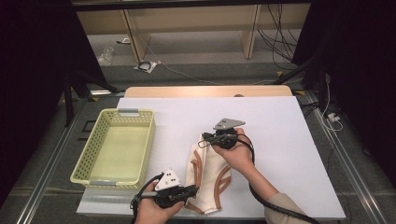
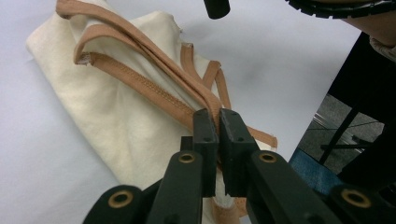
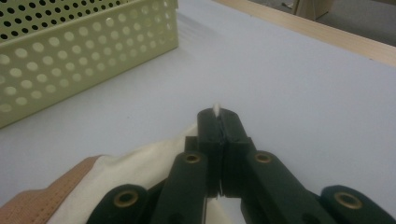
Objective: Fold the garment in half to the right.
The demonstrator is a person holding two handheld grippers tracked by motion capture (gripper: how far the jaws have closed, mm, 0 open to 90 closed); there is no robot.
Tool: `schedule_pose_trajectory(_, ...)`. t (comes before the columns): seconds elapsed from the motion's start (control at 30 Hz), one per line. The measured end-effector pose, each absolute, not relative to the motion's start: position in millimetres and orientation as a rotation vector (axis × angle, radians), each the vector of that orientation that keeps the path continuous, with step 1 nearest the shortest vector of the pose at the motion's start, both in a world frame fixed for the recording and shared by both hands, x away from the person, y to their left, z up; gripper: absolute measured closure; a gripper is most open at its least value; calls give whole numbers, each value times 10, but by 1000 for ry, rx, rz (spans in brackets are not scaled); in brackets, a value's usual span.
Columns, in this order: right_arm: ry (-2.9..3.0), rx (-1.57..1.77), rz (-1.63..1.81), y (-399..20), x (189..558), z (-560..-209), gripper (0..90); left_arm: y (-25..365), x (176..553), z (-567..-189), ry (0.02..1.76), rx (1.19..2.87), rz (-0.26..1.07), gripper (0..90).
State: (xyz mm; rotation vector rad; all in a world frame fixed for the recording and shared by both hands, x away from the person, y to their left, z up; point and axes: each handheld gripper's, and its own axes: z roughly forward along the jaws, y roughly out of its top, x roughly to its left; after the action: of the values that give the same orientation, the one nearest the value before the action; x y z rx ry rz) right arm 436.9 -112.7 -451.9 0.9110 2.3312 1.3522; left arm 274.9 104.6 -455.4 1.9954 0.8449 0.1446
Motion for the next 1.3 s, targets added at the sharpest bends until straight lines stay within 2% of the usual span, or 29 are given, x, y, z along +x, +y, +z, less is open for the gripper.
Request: schedule_pose_trajectory(1.3,2332,920,1341,-1200,4363,-4526,897,985,2750,-4556,839,1998,141,854)
